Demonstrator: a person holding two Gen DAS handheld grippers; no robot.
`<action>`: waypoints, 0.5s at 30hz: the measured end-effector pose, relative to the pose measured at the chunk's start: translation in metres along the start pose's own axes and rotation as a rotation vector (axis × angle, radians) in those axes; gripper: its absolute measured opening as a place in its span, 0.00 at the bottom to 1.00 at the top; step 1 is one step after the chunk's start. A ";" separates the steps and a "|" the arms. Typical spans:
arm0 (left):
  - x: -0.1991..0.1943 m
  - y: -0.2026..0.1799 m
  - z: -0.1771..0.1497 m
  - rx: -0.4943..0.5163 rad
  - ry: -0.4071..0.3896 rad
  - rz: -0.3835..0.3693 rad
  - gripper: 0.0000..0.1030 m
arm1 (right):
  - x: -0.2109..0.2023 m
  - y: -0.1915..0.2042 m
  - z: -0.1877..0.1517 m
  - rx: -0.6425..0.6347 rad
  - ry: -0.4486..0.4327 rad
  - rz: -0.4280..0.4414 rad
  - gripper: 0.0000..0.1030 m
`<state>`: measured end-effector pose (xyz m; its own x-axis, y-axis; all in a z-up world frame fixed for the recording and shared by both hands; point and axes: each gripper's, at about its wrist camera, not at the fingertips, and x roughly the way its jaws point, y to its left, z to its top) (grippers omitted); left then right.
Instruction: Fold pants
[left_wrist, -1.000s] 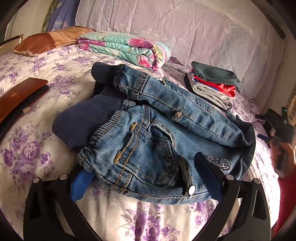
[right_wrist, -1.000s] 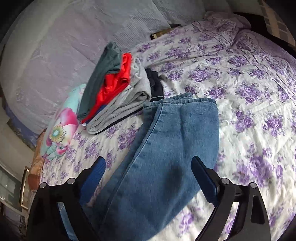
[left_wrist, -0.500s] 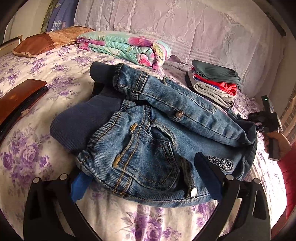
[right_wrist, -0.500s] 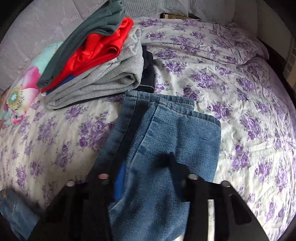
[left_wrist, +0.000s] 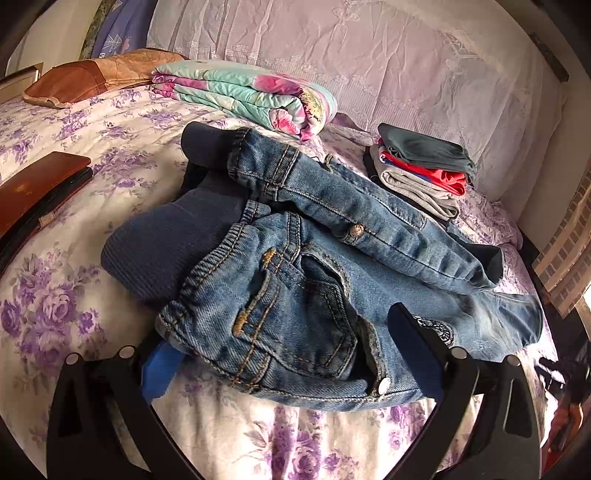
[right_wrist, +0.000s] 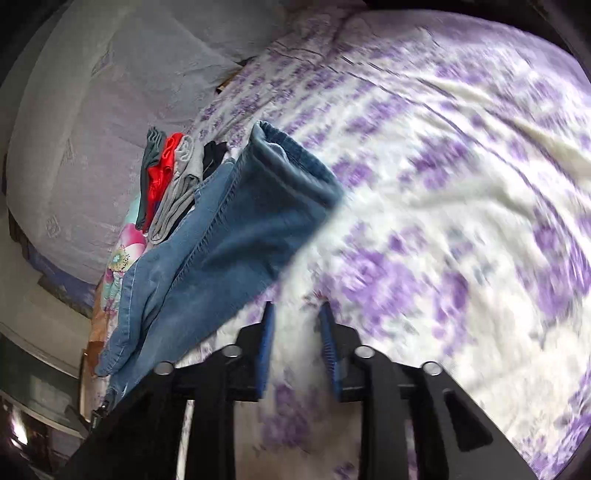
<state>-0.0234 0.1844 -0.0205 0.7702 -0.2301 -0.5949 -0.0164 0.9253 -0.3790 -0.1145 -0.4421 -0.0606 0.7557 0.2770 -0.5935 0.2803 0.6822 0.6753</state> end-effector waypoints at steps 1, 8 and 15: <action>0.000 0.000 0.000 0.001 0.002 0.002 0.95 | -0.004 -0.006 -0.002 0.017 -0.003 0.055 0.39; 0.001 0.008 0.009 -0.059 0.027 -0.013 0.96 | 0.026 0.016 0.016 0.033 0.013 0.125 0.58; 0.018 0.017 0.027 -0.171 0.012 0.019 0.95 | 0.090 0.041 0.055 0.020 0.015 0.124 0.34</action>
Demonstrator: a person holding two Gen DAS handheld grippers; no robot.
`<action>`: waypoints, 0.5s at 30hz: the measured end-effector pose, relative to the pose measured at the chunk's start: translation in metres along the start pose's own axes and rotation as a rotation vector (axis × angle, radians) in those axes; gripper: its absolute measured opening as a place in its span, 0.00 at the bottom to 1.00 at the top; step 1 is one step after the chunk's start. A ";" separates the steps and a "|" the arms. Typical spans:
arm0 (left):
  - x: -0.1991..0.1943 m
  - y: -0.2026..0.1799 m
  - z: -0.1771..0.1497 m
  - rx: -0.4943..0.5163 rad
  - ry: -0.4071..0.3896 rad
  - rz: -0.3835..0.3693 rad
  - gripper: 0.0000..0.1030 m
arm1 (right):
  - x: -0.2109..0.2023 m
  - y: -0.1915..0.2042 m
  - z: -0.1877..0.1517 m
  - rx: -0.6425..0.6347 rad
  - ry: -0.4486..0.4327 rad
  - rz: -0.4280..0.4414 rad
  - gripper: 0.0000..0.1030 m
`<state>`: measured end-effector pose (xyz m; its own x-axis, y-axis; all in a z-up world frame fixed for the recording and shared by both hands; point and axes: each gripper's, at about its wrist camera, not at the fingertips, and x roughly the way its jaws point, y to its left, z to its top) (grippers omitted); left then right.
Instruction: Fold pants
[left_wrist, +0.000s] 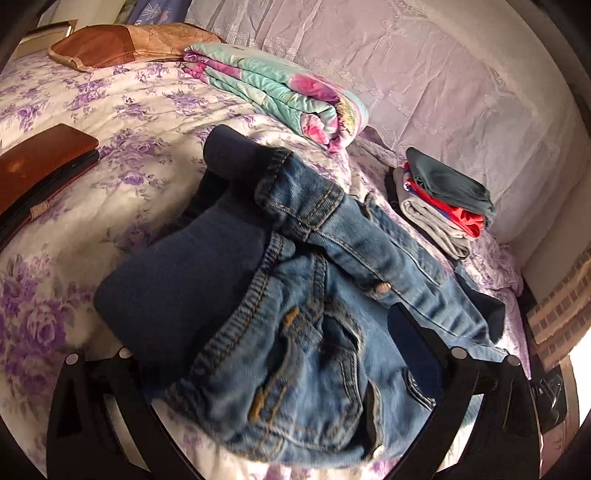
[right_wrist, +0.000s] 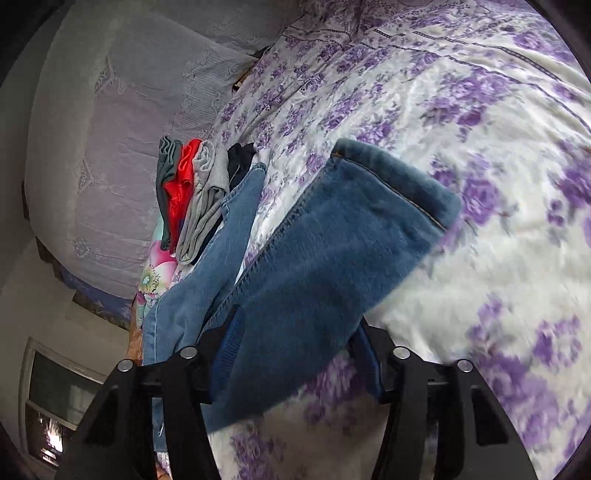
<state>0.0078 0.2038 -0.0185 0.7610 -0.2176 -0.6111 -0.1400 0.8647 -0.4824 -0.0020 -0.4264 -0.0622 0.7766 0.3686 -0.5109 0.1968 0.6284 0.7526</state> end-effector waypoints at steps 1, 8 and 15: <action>0.001 -0.002 0.001 0.009 0.001 0.010 0.95 | 0.005 -0.001 0.002 -0.012 -0.008 -0.020 0.20; -0.026 0.026 0.002 -0.084 0.005 -0.085 0.27 | -0.050 -0.003 -0.018 -0.070 -0.071 0.090 0.06; -0.067 0.033 -0.018 -0.055 0.016 -0.163 0.22 | -0.132 -0.022 -0.067 -0.086 -0.063 0.124 0.06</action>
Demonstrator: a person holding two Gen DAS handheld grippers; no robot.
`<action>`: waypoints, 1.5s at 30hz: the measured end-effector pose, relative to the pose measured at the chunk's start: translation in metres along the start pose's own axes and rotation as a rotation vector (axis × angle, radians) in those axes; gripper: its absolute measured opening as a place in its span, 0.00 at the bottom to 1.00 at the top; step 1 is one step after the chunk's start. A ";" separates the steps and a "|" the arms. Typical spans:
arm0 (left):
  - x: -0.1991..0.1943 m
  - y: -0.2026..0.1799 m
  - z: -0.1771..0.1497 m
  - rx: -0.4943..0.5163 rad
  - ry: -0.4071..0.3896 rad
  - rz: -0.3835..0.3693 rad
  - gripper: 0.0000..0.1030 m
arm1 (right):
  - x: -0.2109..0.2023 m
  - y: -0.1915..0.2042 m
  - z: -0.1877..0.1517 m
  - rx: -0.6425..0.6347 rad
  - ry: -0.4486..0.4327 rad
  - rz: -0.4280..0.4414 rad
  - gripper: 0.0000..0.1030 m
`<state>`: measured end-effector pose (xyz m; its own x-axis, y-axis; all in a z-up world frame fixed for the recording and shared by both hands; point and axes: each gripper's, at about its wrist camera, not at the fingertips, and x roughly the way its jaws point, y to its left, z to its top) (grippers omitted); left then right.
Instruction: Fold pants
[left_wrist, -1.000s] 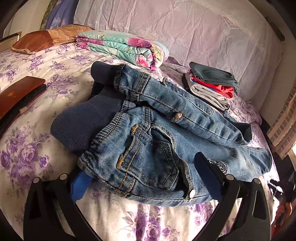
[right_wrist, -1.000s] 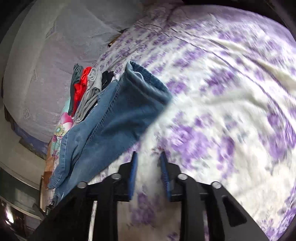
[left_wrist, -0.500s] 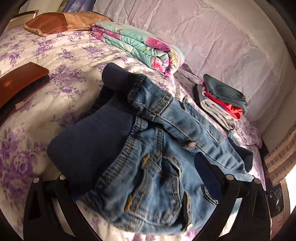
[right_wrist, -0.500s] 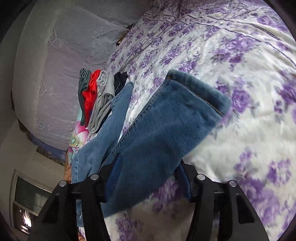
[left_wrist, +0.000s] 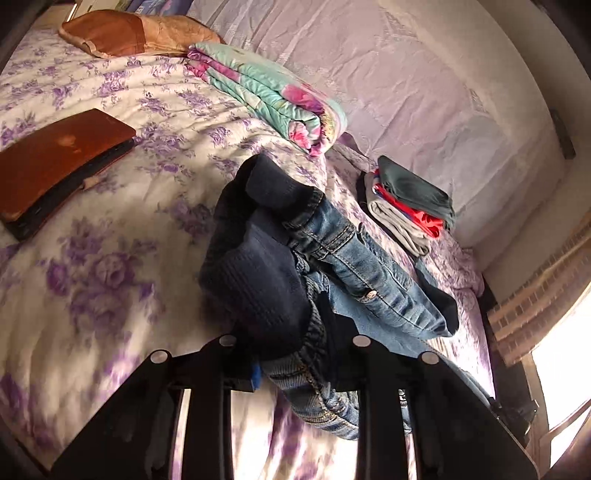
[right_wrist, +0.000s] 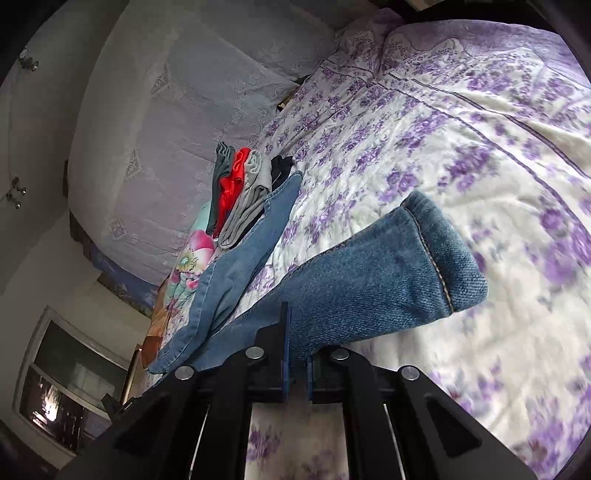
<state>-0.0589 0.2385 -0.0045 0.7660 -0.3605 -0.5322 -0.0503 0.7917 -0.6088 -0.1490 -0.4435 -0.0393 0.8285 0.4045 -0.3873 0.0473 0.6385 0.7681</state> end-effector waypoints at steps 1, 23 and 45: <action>-0.004 0.002 -0.006 0.004 0.003 -0.005 0.22 | -0.008 -0.003 -0.005 -0.005 0.004 -0.009 0.06; 0.012 -0.026 0.026 -0.054 0.178 -0.141 0.83 | -0.045 -0.037 -0.004 0.004 -0.173 -0.288 0.59; 0.116 0.000 0.091 -0.144 -0.073 0.034 0.95 | 0.102 0.086 0.059 -0.267 0.065 -0.214 0.60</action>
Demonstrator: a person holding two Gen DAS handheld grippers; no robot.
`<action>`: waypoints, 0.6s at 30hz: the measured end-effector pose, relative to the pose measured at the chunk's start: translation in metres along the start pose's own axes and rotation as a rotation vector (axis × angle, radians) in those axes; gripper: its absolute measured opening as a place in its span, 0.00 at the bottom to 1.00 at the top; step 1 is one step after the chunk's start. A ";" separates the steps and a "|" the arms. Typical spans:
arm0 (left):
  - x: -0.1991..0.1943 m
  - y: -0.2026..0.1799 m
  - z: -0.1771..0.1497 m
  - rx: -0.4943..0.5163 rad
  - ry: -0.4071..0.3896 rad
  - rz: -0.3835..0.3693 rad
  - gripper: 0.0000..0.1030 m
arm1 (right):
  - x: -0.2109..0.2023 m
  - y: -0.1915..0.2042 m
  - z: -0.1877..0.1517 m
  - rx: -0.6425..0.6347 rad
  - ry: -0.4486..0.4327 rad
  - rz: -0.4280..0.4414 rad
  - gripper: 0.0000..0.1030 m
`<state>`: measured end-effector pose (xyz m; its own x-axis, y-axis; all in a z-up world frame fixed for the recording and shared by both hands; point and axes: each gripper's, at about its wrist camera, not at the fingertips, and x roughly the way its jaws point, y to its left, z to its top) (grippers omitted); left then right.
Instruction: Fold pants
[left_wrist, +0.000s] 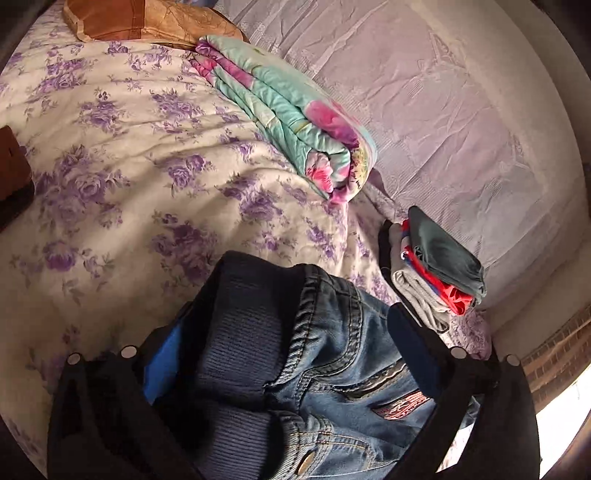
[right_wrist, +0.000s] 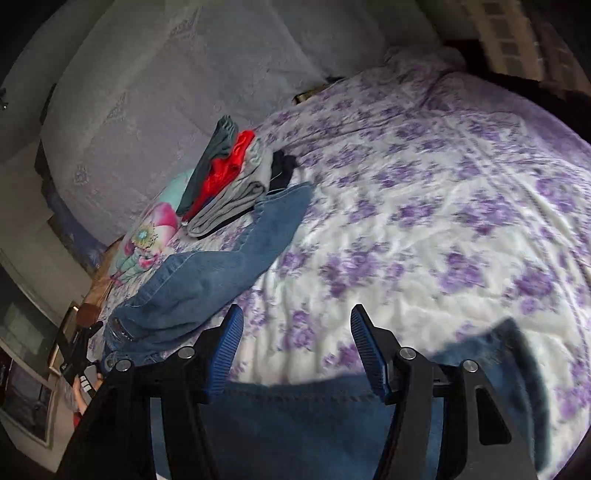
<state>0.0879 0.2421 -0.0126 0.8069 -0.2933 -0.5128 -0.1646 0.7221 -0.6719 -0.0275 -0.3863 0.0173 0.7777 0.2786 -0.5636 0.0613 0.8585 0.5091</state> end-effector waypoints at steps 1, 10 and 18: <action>0.001 -0.001 0.000 0.006 -0.002 0.007 0.95 | 0.020 0.003 0.012 0.025 0.026 0.025 0.60; 0.002 -0.008 -0.003 0.027 -0.047 0.049 0.95 | 0.173 -0.010 0.091 0.230 0.106 -0.015 0.60; 0.005 -0.016 -0.007 0.064 -0.082 0.104 0.95 | 0.224 0.004 0.107 0.104 0.113 -0.036 0.37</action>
<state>0.0903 0.2245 -0.0085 0.8312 -0.1647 -0.5311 -0.2154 0.7851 -0.5807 0.2139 -0.3664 -0.0368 0.6986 0.2999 -0.6496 0.1575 0.8211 0.5485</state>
